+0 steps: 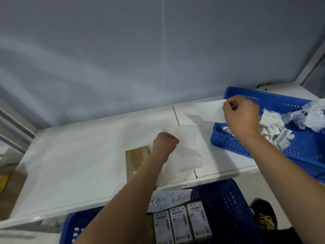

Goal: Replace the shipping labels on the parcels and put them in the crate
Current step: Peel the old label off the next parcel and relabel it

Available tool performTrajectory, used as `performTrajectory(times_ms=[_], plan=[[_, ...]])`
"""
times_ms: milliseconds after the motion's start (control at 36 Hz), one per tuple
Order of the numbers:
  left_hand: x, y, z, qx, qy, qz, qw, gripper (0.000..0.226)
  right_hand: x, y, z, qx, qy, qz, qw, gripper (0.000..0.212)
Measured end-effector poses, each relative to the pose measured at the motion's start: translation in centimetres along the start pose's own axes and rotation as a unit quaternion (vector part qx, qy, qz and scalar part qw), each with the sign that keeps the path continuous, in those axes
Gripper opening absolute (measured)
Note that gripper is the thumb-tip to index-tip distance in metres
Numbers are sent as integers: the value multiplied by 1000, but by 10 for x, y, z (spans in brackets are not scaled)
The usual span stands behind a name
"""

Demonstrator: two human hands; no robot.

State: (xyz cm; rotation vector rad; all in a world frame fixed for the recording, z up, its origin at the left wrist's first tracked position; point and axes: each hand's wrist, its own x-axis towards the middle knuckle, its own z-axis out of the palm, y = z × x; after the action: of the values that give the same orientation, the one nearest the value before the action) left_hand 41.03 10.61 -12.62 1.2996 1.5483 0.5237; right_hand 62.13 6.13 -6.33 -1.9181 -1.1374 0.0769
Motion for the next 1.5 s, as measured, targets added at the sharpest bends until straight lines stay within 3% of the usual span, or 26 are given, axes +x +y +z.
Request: performTrajectory(times_ms=[83, 222, 333, 500, 694, 944, 1056, 1139, 1222, 1361, 1500], plan=[[-16, 12, -13, -16, -9, 5, 1000, 9, -11, -6, 0, 20, -16, -13, 1000, 16], [-56, 35, -41, -138, -44, 11, 989, 15, -33, -34, 5, 37, -49, -62, 996, 14], [-85, 43, -66, -214, -56, 14, 975, 20, -71, -64, 11, 53, -66, -138, 987, 12], [-116, 31, -94, -238, -41, -2, 970, 32, -129, -101, 17, 66, -115, -262, 956, 10], [-147, 4, -126, -258, -4, -24, 966, 15, -170, -120, 21, 54, -143, -317, 936, 13], [-167, -48, -149, -269, 44, -32, 962, 8, -210, -125, 26, 58, -257, -290, 920, 7], [-165, -64, -156, -254, 64, -26, 965, 9, -211, -120, 27, 60, -292, -240, 924, 3], [-156, -72, -162, -233, 77, -29, 969, 8, -208, -116, 24, 81, -327, -179, 924, 12], [-148, -76, -168, -195, 56, -32, 979, 10, -203, -111, 25, 112, -331, -110, 930, 21], [-133, -80, -171, -164, -4, -9, 986, 28, -183, -103, 39, 148, -331, -33, 931, 15], [-122, -80, -163, -137, -24, -15, 990, 16, -155, -97, 60, 192, -354, 70, 913, 12]])
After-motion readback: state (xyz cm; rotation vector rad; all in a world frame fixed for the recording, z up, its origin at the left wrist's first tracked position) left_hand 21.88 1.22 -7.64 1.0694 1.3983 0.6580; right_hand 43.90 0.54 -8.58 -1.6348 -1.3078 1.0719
